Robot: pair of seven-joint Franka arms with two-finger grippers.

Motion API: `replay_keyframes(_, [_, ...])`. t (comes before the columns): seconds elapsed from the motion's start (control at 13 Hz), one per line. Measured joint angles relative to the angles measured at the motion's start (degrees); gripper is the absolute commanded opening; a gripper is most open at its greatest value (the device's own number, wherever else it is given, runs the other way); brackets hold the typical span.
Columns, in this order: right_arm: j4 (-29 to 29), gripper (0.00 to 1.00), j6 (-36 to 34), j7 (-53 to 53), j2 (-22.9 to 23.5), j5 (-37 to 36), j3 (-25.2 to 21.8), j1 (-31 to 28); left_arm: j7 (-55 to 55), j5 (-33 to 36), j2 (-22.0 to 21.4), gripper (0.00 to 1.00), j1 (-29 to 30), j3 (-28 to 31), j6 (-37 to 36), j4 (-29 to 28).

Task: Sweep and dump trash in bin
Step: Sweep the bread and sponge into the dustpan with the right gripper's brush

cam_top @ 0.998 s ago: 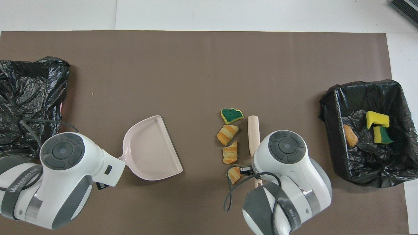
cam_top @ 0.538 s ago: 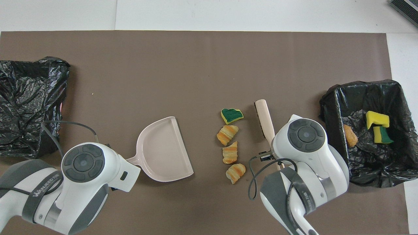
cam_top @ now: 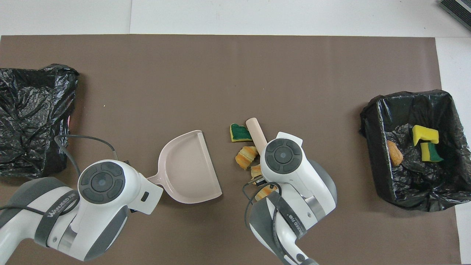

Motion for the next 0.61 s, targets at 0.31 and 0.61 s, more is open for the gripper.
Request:
replay_keyframes(0.31, [2.8, 0.0, 0.2, 0.0, 1.4, 16.7, 0.6, 4.3, -0.2, -0.2, 0.0, 0.0, -0.1, 0.0, 0.0, 0.0])
replay_keyframes(0.61, [7.6, 0.0, -0.7, 2.8, 2.3, 27.4, 0.8, 6.4, -0.3, -0.3, 0.0, 0.0, -0.1, 0.1, 0.0, 0.0])
